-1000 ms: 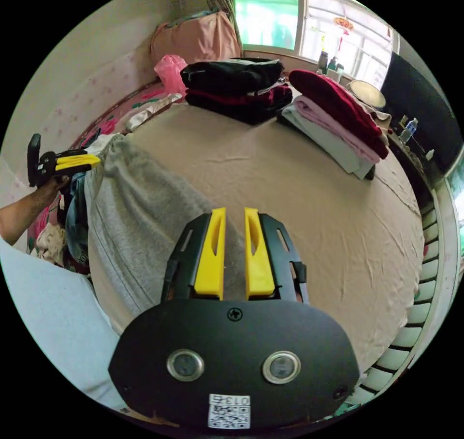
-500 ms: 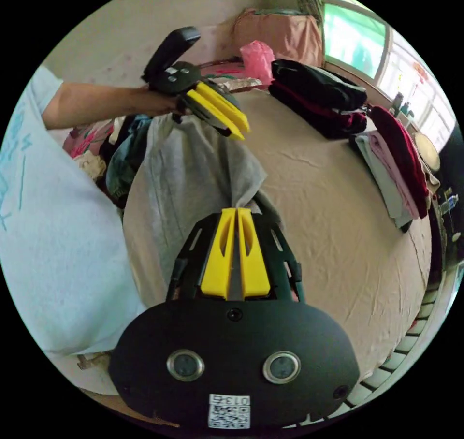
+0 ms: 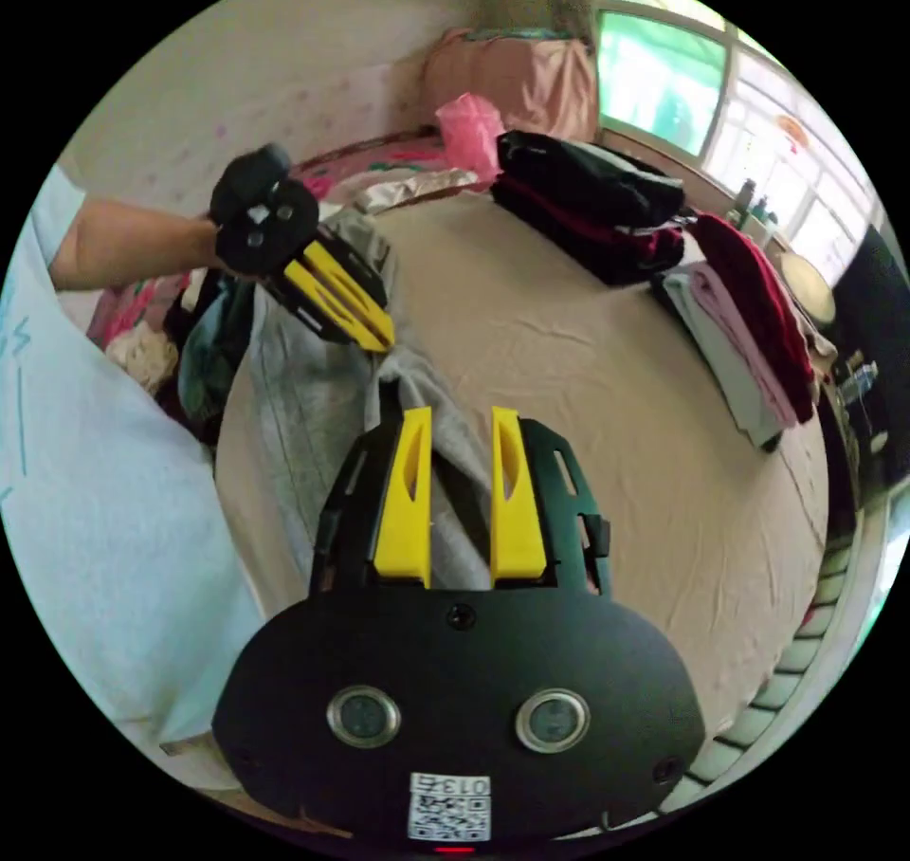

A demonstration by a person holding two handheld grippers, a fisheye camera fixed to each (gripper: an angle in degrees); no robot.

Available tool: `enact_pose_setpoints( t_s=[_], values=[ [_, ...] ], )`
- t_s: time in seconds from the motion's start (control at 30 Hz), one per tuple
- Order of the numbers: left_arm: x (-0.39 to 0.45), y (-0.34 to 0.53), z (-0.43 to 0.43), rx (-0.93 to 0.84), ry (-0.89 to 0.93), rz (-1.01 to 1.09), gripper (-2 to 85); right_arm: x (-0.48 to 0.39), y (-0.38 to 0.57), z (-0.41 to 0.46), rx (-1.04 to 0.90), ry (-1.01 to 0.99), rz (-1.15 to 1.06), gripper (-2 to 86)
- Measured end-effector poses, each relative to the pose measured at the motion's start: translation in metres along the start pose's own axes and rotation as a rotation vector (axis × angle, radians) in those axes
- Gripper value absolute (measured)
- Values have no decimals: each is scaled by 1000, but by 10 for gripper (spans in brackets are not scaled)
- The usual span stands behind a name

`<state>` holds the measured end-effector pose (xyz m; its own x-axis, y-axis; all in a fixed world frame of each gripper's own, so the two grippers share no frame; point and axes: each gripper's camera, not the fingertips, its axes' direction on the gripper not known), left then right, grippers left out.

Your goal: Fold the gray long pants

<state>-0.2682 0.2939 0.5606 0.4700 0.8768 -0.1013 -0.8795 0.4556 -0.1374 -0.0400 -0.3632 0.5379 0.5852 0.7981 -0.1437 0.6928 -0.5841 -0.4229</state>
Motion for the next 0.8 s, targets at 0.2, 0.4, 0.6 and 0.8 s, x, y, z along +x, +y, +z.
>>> enact_pose_setpoints(
  t_s=[0.2, 0.4, 0.6, 0.8],
  values=[
    [-16, 4, -5, 40, -2, -54, 5, -26, -30, 50, -100, 42, -284, 25],
    [-52, 11, -14, 81, -141, -216, -1, 68, -87, 64, -174, -44, -90, 7],
    [-73, 27, 6, 30, -152, -409, -3, 180, -88, 128, -287, -429, 231, 4],
    [-56, 61, 3, -7, -241, -444, -3, 209, -77, 40, 5, -305, 315, 3]
  ],
)
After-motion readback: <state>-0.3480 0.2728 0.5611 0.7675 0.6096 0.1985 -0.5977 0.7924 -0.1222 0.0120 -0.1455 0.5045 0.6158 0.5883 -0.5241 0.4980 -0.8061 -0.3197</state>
